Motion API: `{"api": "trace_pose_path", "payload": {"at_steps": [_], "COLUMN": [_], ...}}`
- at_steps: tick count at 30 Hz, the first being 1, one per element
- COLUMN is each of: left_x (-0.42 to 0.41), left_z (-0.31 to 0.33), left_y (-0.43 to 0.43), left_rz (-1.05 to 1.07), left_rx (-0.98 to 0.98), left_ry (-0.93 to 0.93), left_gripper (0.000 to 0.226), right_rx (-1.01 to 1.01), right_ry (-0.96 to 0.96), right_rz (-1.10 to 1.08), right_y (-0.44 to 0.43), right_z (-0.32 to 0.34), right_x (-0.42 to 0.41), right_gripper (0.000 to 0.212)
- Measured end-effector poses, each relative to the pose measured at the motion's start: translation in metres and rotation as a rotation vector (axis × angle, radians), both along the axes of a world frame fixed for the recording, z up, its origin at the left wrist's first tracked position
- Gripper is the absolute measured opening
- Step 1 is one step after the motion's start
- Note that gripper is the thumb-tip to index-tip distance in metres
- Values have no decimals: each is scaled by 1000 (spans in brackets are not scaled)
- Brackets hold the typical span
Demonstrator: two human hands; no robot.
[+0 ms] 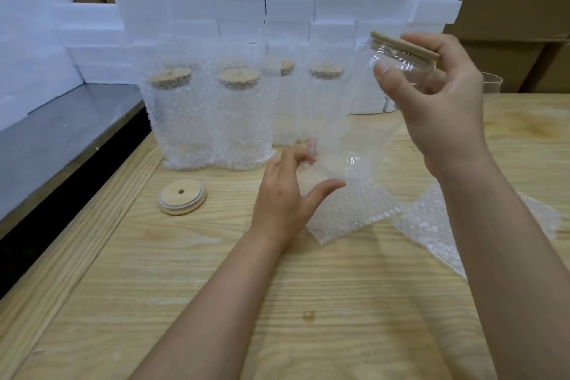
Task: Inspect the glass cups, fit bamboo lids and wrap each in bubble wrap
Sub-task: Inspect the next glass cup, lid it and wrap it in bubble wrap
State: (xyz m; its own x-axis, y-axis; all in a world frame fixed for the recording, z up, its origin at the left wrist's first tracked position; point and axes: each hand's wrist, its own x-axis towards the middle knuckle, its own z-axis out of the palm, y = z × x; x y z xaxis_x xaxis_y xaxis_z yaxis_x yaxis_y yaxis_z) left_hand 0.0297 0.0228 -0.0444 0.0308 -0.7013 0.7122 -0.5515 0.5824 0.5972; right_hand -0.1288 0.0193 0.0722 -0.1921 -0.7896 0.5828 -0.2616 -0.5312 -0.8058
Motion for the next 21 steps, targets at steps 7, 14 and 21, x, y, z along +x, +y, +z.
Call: {"api": "trace_pose_path", "payload": {"at_steps": [7,14,21], "left_x": [-3,-11,-8], "left_z": [2,20,40], "left_y": [-7,-6,-8], "left_rz": [-64,-143,-185], "left_rx": [-75,-19,11], "left_ry": [22,330,648], "left_gripper": [32,24,22], "right_rx": [-20,32,97], "right_ry": [-41,32,53], "right_rz": [-56,21,142], "right_y": [0,-1,-3], "right_z": [-3,-12,-19], "right_x": [7,20,33], "right_gripper": [41,43,43]}}
